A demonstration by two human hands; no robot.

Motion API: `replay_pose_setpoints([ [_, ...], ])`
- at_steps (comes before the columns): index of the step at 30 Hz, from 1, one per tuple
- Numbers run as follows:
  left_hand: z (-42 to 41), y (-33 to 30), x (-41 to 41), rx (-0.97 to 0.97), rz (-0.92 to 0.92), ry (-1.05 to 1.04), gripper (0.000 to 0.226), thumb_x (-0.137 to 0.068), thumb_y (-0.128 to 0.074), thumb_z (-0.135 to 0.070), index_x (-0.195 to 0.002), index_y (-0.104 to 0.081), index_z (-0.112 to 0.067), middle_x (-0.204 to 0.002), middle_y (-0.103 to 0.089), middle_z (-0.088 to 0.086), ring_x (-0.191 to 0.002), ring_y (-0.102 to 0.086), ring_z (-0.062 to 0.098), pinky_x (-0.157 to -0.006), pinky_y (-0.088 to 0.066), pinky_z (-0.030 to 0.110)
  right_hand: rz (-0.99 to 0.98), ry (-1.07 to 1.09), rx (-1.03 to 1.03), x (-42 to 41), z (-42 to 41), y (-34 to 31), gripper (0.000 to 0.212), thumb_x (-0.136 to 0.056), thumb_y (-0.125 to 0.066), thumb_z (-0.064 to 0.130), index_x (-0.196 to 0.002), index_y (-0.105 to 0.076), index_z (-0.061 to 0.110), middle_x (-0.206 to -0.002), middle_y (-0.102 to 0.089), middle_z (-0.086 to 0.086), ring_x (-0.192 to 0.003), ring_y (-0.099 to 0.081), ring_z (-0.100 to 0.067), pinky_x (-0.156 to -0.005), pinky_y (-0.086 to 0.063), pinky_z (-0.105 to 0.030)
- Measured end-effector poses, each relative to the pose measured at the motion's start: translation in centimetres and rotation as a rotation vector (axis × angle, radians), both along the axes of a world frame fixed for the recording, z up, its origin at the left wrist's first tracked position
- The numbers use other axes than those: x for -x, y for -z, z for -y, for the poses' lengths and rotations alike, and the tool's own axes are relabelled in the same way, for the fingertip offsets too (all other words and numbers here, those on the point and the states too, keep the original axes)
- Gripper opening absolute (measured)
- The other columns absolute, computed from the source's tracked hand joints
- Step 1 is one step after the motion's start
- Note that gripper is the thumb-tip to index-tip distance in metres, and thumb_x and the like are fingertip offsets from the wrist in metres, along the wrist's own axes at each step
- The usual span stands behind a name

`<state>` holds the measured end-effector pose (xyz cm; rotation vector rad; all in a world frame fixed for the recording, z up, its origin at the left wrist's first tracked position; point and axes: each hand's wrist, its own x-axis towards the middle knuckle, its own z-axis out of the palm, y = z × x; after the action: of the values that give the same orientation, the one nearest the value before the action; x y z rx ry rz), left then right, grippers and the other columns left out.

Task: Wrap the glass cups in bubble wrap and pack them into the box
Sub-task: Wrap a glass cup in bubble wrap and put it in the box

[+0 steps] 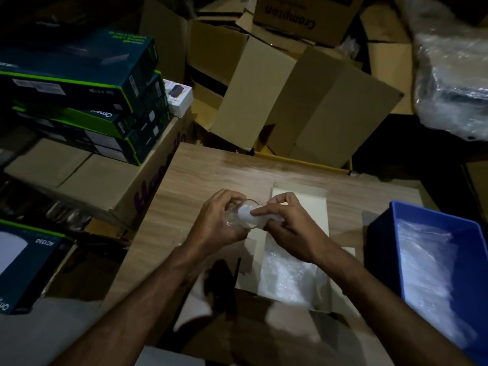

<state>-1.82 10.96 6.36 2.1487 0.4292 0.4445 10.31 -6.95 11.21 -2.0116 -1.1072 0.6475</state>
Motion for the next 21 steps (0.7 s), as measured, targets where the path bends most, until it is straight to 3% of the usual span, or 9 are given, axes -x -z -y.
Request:
replay_pose_setpoints([
  [3, 2.0, -1.0, -0.2, -0.005, 0.042, 0.039, 0.055, -0.062, -0.093, -0.022, -0.109, -0.065, -0.021, -0.105, -0.062, -0.008, -0.099, -0.062, 0.008, -0.082, -0.056, 0.032, 0.095, -0.044, -0.008, 0.2, 1.4, -0.9, 0.035, -0.094, -0.061, 0.009, -0.119, -0.067, 0.033, -0.114, -0.047, 0.004, -0.099, -0.055, -0.007, -0.083, -0.049, -0.016],
  [6, 4.2, -1.7, -0.6, -0.001, 0.063, 0.073, 0.056, -0.062, -0.094, -0.025, -0.109, -0.065, -0.020, -0.104, -0.062, -0.008, -0.097, -0.063, 0.009, -0.081, -0.056, 0.032, 0.256, 0.032, -0.015, 0.4, 3.3, -1.5, 0.031, -0.090, -0.070, 0.020, -0.113, -0.056, 0.036, -0.109, -0.064, 0.011, -0.097, -0.061, -0.009, -0.079, -0.057, -0.032],
  [9, 6.7, -2.0, -1.0, 0.096, 0.087, 0.070, 0.057, -0.058, -0.096, -0.019, -0.107, -0.067, -0.017, -0.104, -0.066, -0.005, -0.099, -0.068, 0.013, -0.085, -0.058, 0.034, 0.472, 0.132, -0.017, 0.3, 5.3, -2.1, 0.016, -0.085, -0.076, 0.033, -0.096, -0.064, 0.035, -0.095, -0.069, 0.010, -0.088, -0.060, -0.010, -0.074, -0.053, -0.033],
  [13, 9.8, -2.1, -1.4, 0.173, 0.086, 0.086, 0.056, -0.058, -0.097, -0.016, -0.105, -0.067, -0.017, -0.104, -0.069, -0.004, -0.099, -0.070, 0.014, -0.089, -0.058, 0.030, 0.465, 0.048, 0.024, 0.2, 7.2, -2.7, 0.007, -0.083, -0.078, 0.021, -0.086, -0.076, 0.027, -0.106, -0.073, 0.012, -0.095, -0.063, -0.007, -0.080, -0.056, -0.034],
  [18, 12.4, -2.4, -1.3, 0.264, 0.062, 0.096, 0.057, -0.061, -0.097, -0.016, -0.108, -0.066, -0.018, -0.108, -0.071, -0.004, -0.101, -0.071, 0.010, -0.089, -0.058, 0.027, 0.531, -0.175, 0.127, -0.4, 11.1, -3.4, 0.031, -0.091, -0.067, 0.015, -0.120, -0.073, 0.026, -0.133, -0.053, 0.006, -0.102, -0.060, -0.011, -0.079, -0.051, -0.022],
  [21, 13.4, -2.1, -1.8, 0.337, 0.042, 0.076, 0.059, -0.059, -0.098, -0.011, -0.109, -0.066, -0.018, -0.110, -0.073, -0.004, -0.103, -0.072, 0.012, -0.090, -0.058, 0.027, 0.648, -0.239, 0.133, -0.7, 13.3, -2.6, 0.050, -0.084, -0.065, 0.006, -0.128, -0.068, 0.028, -0.133, -0.053, 0.003, -0.113, -0.052, -0.015, -0.093, -0.036, -0.024],
])
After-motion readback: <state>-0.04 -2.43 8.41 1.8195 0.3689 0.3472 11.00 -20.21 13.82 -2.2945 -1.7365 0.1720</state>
